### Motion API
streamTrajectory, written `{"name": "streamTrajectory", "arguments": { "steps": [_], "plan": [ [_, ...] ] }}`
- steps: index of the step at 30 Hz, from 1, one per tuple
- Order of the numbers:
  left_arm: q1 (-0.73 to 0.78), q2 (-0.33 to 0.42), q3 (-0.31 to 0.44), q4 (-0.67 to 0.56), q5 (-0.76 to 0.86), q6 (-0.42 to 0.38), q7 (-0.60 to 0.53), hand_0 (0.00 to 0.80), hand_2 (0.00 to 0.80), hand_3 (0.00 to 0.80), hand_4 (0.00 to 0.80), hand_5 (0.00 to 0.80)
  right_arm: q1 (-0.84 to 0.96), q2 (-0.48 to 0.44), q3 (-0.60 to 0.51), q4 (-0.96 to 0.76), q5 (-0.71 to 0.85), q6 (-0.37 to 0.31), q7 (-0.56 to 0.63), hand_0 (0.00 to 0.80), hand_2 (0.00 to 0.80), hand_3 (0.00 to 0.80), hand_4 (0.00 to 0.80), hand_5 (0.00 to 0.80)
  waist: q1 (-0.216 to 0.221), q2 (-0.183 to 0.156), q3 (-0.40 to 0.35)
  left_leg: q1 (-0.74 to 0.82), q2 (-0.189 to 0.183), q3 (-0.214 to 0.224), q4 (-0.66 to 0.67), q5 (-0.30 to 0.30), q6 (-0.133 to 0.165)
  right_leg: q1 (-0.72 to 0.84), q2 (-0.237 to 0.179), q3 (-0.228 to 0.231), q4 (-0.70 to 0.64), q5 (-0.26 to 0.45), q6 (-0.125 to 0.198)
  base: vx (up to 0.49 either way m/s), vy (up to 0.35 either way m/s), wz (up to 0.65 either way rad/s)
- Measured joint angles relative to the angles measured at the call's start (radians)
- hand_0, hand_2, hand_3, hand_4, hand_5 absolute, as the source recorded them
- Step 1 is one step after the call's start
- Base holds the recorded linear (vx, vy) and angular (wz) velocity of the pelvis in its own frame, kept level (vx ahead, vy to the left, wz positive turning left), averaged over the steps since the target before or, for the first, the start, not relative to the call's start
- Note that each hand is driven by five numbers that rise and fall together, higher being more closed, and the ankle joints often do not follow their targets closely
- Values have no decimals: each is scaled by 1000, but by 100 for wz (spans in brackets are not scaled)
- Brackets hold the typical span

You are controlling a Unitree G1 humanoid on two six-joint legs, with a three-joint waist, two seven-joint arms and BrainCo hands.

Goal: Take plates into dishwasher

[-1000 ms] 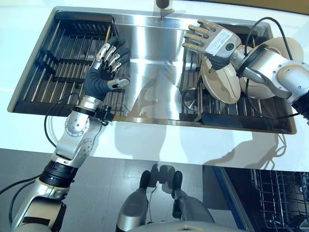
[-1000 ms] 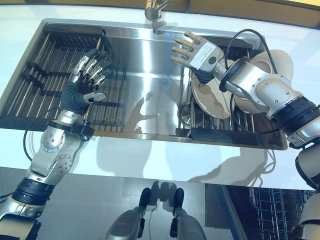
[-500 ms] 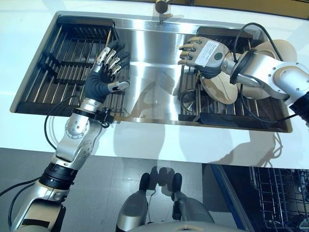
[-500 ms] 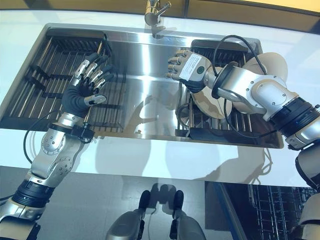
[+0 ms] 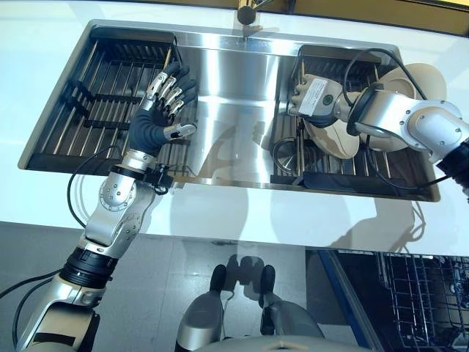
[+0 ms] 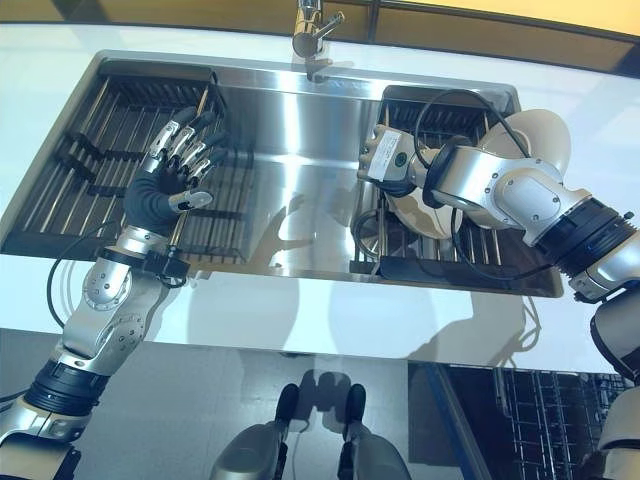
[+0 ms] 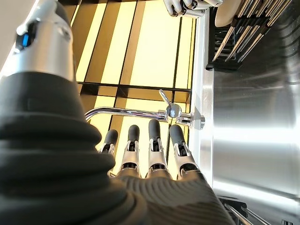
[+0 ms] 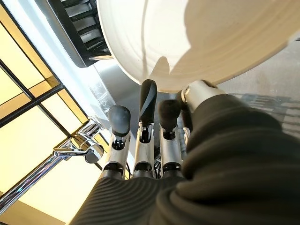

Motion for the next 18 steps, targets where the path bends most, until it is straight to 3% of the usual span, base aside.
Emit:
{"name": "streamTrajectory", "arguments": {
  "steps": [5,6,7,11,18],
  "plan": [
    [1,0,0,0,0,1,-3,0,0,0,0,0,0,-2,0,26,43,20,-28,800,800,800,800,800,1,-8,-3,11,0,0,0,0,0,12,0,0,0,0,0,0,0,0],
    [3,0,0,0,0,1,-4,0,0,0,0,0,0,-5,0,29,64,34,-42,364,364,364,364,364,0,-9,-2,15,0,0,-1,0,0,16,0,0,0,0,0,0,0,0],
    [6,0,0,0,0,1,-4,0,0,0,0,0,0,-13,-1,30,87,49,-59,0,0,0,0,0,-1,-12,-4,16,-1,1,-1,0,0,17,0,1,0,0,0,0,0,0],
    [25,0,1,0,0,0,-6,0,0,0,0,0,14,-44,-35,44,163,97,-107,0,0,0,0,0,-6,-25,-12,18,-2,1,-1,0,0,18,1,1,0,0,0,0,0,0],
    [79,-3,8,-18,9,0,-6,0,0,0,0,0,226,-71,-289,-13,236,208,-111,0,0,0,0,0,-19,-28,-14,44,-3,5,-9,0,1,38,0,4,0,-1,1,9,14,-2]
  ]
}}
